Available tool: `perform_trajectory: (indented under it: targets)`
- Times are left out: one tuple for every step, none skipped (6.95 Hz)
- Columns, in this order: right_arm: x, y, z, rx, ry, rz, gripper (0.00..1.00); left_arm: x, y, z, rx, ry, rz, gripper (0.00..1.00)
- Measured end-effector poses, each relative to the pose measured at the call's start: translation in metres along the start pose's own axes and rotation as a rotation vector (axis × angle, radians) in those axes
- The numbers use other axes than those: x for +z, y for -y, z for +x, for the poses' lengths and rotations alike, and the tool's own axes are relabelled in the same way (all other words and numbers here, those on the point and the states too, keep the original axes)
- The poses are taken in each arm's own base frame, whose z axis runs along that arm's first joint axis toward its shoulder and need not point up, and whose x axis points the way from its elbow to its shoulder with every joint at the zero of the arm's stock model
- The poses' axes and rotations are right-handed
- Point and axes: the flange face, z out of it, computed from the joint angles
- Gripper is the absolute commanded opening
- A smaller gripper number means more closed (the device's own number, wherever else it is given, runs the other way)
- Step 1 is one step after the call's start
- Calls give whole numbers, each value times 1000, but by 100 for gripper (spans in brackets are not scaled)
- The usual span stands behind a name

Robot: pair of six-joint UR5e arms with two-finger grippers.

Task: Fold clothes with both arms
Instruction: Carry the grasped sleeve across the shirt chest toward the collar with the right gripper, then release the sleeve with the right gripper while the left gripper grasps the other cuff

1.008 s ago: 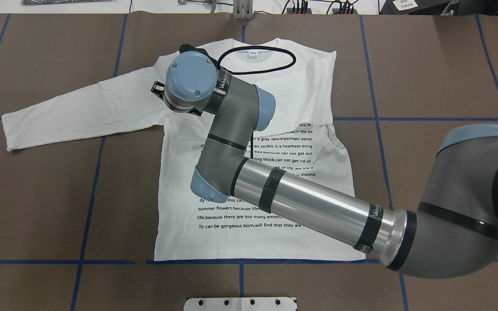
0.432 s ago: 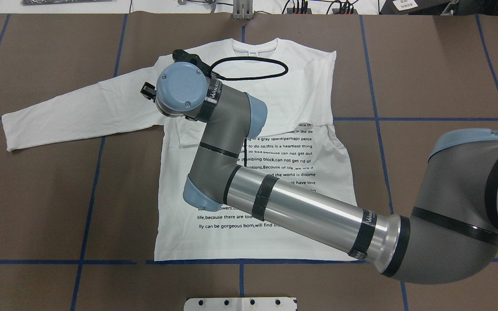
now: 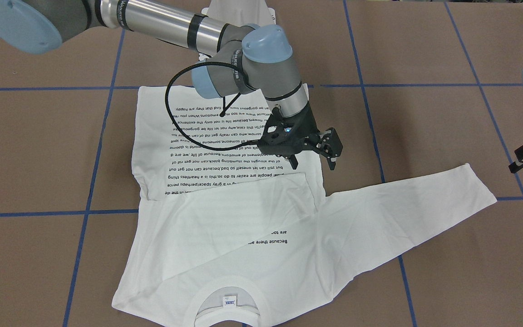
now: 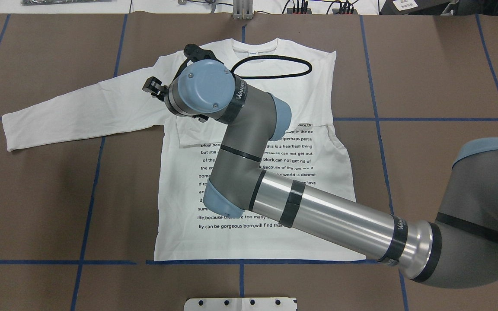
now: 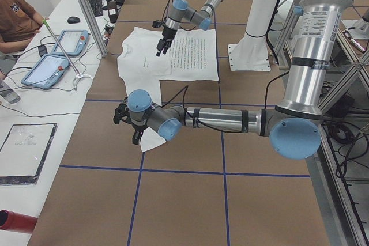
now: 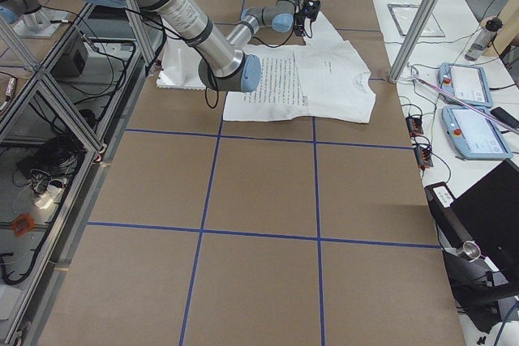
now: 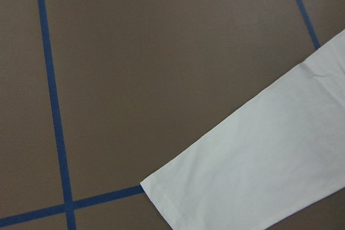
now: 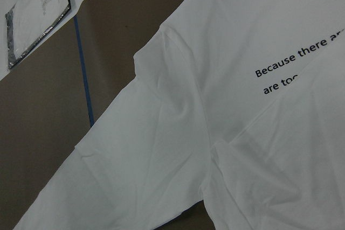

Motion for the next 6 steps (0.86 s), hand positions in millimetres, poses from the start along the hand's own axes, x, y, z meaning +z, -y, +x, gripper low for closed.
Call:
perform_trajectory:
  targets:
    - [-23, 14, 14, 6, 10, -28, 98, 28, -1, 13, -18, -4, -44, 98]
    - [-55, 34, 40, 11, 17, -58, 98, 46, -5, 19, -26, -4, -76, 97]
    - [-90, 54, 72, 15, 27, -89, 98, 60, -8, 16, -26, -3, -92, 96]
    - [-120, 67, 96, 18, 39, -114, 98, 75, -11, 6, -19, -5, -97, 94]
    - [-137, 72, 110, 19, 45, -127, 98, 90, -11, -7, -19, -4, -104, 89]
    - [-143, 73, 117, 19, 46, -131, 98, 102, -10, -12, -23, -1, -115, 84]
